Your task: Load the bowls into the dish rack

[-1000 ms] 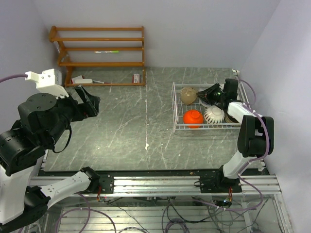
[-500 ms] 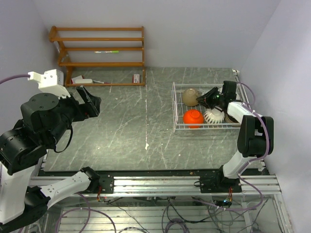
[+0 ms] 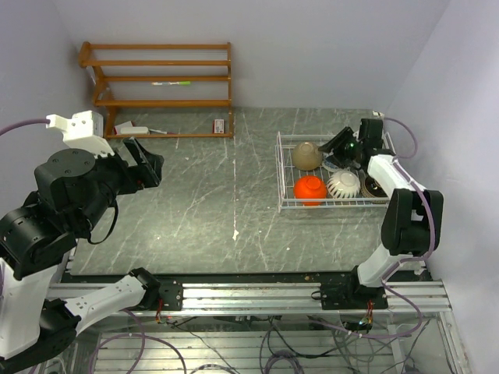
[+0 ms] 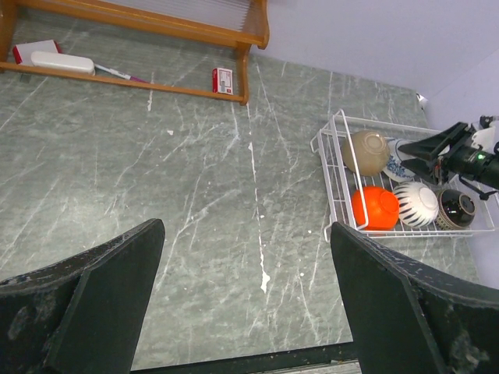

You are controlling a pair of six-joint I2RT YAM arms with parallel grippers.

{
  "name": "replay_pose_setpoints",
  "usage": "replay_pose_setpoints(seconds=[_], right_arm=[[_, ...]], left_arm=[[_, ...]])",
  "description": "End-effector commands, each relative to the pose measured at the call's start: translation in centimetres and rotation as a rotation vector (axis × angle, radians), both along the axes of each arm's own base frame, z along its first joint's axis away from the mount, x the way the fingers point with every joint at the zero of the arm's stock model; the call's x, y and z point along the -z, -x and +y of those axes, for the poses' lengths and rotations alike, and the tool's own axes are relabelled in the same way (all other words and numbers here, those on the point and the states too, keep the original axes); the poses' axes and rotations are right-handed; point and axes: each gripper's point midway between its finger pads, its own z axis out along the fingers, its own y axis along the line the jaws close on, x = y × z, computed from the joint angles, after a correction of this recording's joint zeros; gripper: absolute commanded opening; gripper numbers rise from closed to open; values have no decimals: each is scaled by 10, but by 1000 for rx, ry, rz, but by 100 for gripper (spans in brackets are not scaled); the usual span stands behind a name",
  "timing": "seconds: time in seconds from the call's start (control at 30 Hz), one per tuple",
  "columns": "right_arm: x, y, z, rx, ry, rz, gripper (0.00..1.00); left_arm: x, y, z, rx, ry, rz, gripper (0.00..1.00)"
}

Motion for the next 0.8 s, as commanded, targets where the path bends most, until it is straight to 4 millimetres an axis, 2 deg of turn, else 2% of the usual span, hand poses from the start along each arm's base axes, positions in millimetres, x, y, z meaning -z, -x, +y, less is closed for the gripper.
replay_pose_setpoints(seconds=[0.0, 0.13, 0.47, 0.6, 0.77], right_arm=[[-23, -6, -8, -6, 130, -23, 53], [-24, -18, 2, -40, 136, -34, 58], [2, -36, 25, -105, 192, 19, 61], [10, -37, 35, -118, 188, 35, 62], [19, -25, 44, -131, 140, 60, 62]], left_arm=[[-5, -3, -6, 12, 27, -19, 99], [-6, -5, -8, 15, 20, -18, 99], [-7, -5, -3, -4, 2, -16, 99], [-7, -3, 1, -14, -1, -15, 99], [-7, -3, 3, -21, -1, -17, 99]])
